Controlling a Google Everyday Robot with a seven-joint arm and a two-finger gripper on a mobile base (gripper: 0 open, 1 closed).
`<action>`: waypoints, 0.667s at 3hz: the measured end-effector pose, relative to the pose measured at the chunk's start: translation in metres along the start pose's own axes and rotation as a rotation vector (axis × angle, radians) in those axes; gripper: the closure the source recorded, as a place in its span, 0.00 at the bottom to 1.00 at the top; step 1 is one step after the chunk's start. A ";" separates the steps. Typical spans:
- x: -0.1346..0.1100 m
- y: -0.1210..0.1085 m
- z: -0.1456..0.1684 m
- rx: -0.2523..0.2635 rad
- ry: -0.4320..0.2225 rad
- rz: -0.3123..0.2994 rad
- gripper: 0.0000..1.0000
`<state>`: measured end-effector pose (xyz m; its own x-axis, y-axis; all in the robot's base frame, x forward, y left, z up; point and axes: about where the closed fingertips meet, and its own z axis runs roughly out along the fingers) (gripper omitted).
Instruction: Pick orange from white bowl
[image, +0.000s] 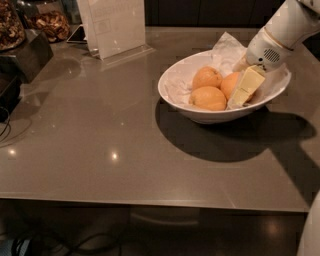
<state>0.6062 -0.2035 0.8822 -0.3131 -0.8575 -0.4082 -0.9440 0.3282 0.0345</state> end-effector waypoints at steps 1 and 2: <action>0.006 0.001 0.008 -0.019 0.008 0.015 0.13; 0.010 0.002 0.015 -0.036 0.015 0.024 0.14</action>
Offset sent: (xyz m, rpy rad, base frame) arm -0.0196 -0.0085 -0.0227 -0.0132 0.1083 0.0049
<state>0.6025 -0.2059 0.8645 -0.3374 -0.8555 -0.3927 -0.9391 0.3349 0.0772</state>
